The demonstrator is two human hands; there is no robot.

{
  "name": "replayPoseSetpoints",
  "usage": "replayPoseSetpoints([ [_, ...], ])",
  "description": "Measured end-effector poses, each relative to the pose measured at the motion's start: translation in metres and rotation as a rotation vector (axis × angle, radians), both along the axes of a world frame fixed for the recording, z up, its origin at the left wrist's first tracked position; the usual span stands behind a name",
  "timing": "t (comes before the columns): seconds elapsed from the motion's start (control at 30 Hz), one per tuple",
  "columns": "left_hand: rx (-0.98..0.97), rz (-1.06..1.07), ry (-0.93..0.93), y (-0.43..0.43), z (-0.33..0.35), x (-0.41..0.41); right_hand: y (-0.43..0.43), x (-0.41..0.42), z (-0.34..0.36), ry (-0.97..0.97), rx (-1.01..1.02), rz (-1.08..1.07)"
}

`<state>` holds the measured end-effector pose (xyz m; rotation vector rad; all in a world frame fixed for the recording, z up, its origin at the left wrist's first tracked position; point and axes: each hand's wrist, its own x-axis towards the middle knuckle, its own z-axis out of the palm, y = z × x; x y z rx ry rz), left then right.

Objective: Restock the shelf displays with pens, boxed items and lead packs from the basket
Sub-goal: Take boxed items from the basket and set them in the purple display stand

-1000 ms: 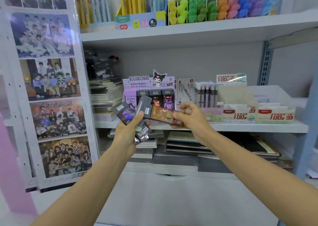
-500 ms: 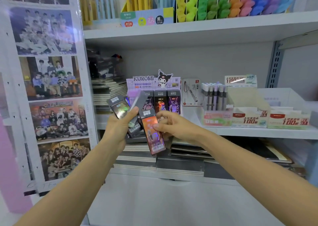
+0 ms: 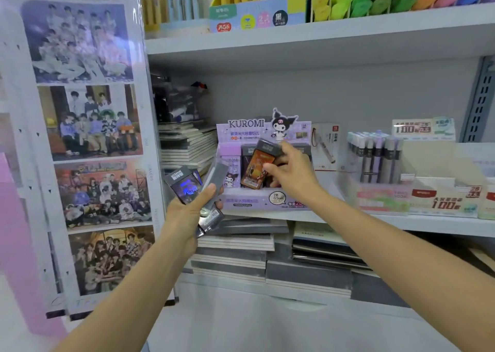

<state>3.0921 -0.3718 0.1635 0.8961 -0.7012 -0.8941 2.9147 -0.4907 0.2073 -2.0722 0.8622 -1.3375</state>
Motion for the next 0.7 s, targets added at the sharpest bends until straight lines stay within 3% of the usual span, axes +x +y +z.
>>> replayPoseSetpoints([
  [0.3, 0.027, -0.035, -0.072, 0.001, 0.0, 0.006, -0.01, 0.002, 0.023, 0.384, -0.065, 0.027],
  [0.53, 0.037, -0.079, -0.095, 0.005, 0.003, 0.003, -0.005, 0.013, 0.008, 0.272, -0.422, -0.153],
  [0.7, 0.076, -0.076, -0.128, 0.009, 0.002, 0.0, -0.005, 0.012, 0.006, 0.325, -0.438, -0.199],
])
